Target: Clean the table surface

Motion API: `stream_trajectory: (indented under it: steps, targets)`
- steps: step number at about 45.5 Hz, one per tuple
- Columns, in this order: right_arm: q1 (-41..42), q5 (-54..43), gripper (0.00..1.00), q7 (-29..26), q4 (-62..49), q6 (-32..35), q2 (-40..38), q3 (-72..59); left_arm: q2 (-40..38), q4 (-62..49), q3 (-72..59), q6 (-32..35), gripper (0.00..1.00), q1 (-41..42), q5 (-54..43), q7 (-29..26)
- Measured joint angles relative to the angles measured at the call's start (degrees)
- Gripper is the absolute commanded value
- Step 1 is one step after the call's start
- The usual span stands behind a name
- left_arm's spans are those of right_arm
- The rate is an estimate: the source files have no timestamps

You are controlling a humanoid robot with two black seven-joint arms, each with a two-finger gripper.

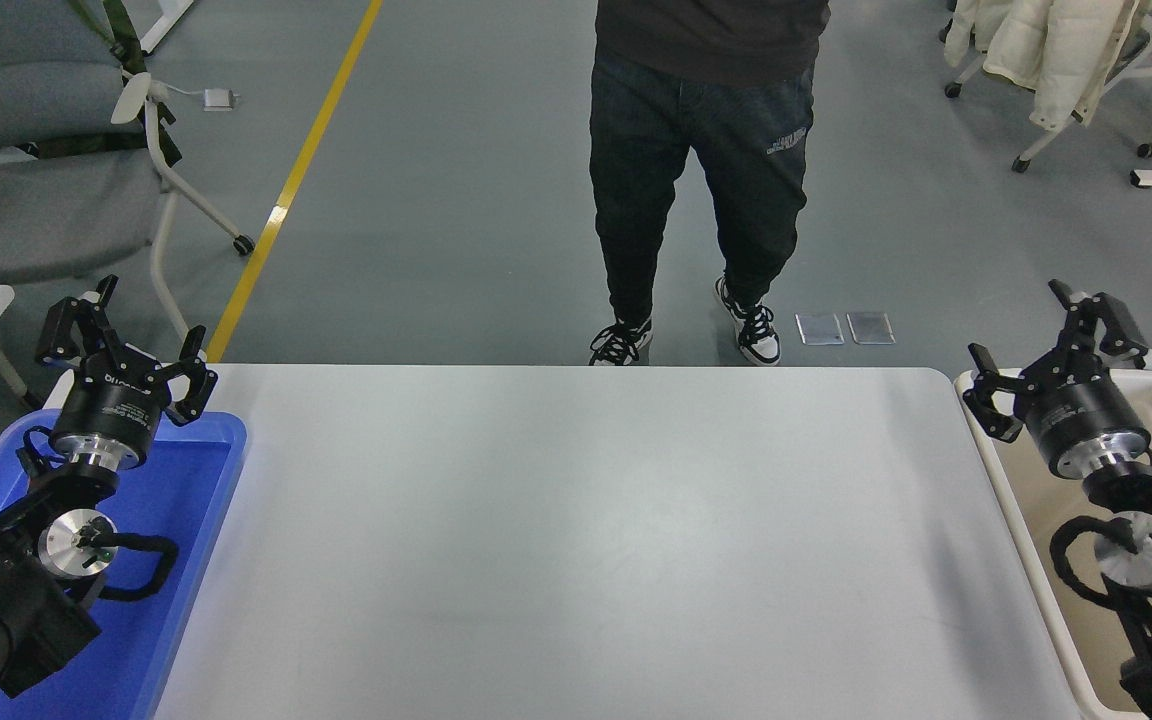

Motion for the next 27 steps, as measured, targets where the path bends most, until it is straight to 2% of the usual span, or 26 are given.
stream_trajectory:
  steps: [11, 27]
  targets:
    - [0.56, -2.47, 1.00, 4.21, -1.90, -0.47, 4.35, -0.39, -0.02, -0.01, 0.00, 0.00, 1.00, 0.00, 0.01, 0.00]
    - [1.69, -2.78, 1.00, 5.69, -3.25, -0.69, 5.61, -0.80, -0.02, -0.01, 0.00, 0.00, 1.00, 0.03, 0.02, 0.00]
